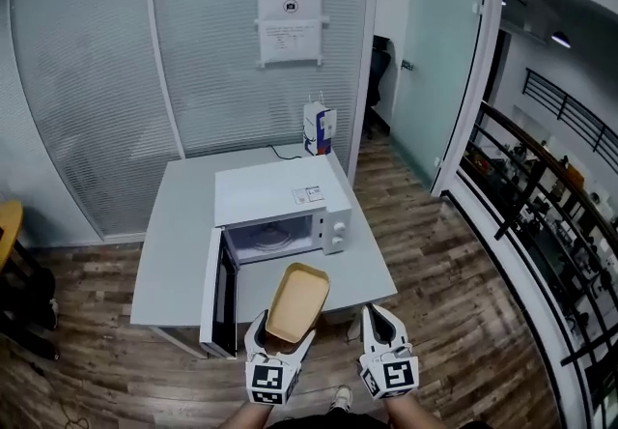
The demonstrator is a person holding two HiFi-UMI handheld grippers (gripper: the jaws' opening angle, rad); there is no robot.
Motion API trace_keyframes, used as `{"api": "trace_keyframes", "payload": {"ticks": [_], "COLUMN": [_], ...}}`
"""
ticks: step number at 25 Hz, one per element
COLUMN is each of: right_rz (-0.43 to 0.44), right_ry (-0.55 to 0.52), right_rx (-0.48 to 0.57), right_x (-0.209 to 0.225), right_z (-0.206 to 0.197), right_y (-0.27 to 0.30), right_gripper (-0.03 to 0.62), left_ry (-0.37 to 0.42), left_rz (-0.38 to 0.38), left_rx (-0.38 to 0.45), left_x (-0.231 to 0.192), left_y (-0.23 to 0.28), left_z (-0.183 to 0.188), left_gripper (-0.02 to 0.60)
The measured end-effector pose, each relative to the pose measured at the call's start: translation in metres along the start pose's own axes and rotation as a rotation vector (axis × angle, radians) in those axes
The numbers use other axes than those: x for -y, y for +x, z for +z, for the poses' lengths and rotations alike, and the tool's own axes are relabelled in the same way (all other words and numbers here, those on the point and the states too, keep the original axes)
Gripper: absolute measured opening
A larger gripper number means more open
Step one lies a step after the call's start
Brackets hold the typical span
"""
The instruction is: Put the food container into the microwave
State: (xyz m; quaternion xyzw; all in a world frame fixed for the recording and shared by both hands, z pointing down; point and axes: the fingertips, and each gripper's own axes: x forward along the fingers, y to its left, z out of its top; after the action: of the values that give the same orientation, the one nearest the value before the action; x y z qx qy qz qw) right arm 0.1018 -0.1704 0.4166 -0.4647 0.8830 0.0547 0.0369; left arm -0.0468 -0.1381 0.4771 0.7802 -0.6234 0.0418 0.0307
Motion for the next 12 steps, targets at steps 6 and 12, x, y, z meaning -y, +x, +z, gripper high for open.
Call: {"api": "trace_keyframes", "payload": {"ticks": [6,12], "right_rz": [0.092,0.175], "right_ry": [0.001,-0.006], "right_rx": [0.017,-0.012], "right_x": [0.025,0.050], "right_z": [-0.008,-0.015], "right_y": [0.043,0.069], "right_gripper": [-0.002,-0.002], "left_ry": [-0.013,-0.019], "left_rz": [0.047,0.096], "left_rx": [-0.003,-0.039], "left_x": [0.005,0.008], "left_y": [0.044,0.079], "left_z": [0.006,0.000], "left_gripper": [0.453,0.453]}}
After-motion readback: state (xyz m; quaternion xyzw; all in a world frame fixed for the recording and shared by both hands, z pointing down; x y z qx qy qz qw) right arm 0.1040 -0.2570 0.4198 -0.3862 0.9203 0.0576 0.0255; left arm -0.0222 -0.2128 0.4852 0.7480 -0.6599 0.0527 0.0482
